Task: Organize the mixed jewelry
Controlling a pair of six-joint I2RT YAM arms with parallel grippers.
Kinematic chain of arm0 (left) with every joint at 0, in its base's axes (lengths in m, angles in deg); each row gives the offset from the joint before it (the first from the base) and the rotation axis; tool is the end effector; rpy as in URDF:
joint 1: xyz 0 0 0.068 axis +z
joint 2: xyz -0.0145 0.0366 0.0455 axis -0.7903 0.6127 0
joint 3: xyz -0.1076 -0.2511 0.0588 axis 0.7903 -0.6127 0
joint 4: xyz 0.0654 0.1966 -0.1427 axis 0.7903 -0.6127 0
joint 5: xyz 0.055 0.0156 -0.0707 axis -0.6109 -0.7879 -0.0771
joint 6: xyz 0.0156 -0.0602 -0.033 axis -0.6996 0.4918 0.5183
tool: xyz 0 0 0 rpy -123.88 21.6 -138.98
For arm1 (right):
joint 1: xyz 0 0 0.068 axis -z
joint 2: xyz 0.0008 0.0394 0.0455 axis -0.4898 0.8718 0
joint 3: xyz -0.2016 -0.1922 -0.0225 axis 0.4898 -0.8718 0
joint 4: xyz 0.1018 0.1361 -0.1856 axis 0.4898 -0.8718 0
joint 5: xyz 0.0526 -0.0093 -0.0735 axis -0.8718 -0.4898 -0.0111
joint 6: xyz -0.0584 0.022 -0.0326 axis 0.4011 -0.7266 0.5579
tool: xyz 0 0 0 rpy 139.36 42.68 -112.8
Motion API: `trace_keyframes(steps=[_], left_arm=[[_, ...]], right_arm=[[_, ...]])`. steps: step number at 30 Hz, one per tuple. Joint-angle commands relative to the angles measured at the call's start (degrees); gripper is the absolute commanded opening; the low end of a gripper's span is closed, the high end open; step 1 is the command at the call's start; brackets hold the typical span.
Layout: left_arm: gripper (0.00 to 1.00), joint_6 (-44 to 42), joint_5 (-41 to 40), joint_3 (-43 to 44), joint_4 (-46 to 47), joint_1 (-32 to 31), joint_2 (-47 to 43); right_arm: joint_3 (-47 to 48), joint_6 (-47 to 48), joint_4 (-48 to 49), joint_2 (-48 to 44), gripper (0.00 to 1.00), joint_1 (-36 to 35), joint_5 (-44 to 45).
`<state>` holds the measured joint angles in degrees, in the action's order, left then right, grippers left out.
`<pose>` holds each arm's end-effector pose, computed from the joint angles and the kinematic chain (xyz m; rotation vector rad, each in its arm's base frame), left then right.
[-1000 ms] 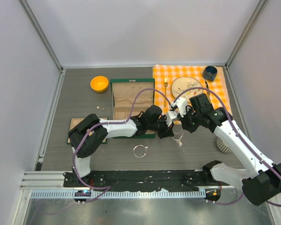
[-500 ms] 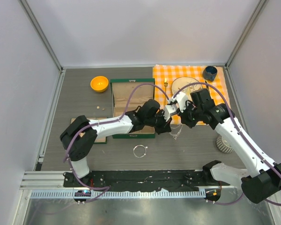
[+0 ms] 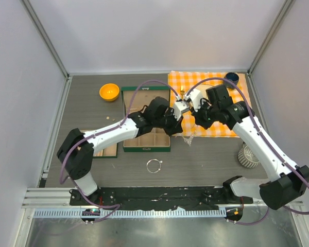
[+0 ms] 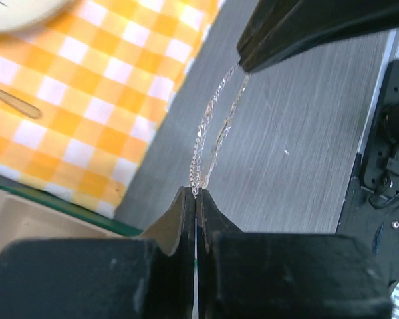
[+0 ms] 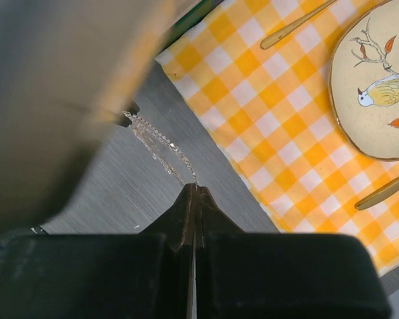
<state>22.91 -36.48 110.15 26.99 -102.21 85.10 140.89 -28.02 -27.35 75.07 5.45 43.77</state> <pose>0.2402 -0.3202 0.2650 1.1210 1.9642 -0.9304 0.2180 0.1100 0.3332 -1.1155 2.1777 0.2479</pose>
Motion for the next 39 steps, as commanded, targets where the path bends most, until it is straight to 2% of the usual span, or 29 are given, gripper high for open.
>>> trace_keyframes(steps=[1,16,22,39], left_arm=[[0.0,0.31,0.04,4.26,0.46,3.23,-6.06],[0.0,-0.92,-1.98,4.96,-2.01,6.84,-10.19],[0.0,0.4,-1.8,4.44,-1.48,9.21,-11.16],[0.0,-0.83,-3.12,0.84,0.63,10.18,-12.22]], right_arm=[[5.37,0.65,0.52,2.73,0.01,-0.2,-0.08],[14.52,-0.05,1.84,10.03,0.01,-3.72,-0.6],[16.1,-0.93,3.95,10.64,0.01,-3.81,-2.36],[19.53,-2.86,5.27,11.26,0.01,-3.72,-3.15]])
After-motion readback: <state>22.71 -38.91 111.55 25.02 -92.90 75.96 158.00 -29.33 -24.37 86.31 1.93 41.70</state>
